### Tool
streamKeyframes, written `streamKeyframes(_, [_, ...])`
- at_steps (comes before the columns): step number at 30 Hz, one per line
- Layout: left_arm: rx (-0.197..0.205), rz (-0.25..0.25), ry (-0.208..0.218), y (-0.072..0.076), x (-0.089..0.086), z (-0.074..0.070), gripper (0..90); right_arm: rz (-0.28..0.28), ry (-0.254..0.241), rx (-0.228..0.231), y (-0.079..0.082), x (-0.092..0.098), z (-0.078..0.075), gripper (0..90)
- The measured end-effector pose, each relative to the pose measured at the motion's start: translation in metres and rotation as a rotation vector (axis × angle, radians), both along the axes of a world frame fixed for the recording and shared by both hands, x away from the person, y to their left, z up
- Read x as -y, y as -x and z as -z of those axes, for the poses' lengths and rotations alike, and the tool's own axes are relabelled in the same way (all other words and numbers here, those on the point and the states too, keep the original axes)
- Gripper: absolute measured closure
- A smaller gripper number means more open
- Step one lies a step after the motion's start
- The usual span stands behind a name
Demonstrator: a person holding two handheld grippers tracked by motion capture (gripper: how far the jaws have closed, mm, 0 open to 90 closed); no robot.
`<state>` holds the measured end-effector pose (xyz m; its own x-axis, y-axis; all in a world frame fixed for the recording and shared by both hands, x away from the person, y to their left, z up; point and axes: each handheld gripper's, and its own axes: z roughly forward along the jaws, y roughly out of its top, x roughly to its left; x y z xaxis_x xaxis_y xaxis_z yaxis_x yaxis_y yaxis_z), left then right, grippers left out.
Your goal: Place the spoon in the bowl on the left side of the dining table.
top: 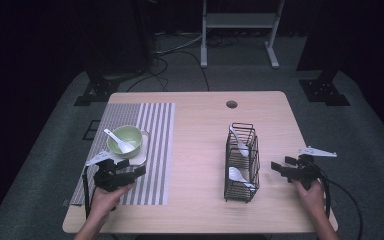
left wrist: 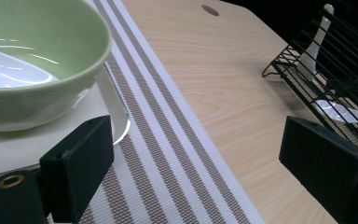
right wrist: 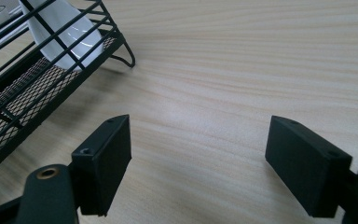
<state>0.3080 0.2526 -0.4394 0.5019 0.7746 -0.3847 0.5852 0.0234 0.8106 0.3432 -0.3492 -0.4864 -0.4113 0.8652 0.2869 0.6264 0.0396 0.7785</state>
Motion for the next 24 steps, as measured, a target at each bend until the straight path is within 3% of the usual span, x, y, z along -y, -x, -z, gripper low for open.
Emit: streamKeyframes(24, [-0.003, 0.085, -0.022, 0.000, 0.042, 0.001, 9.0, -0.002, 0.002, 0.000, 0.000, 0.000, 0.000, 21.2])
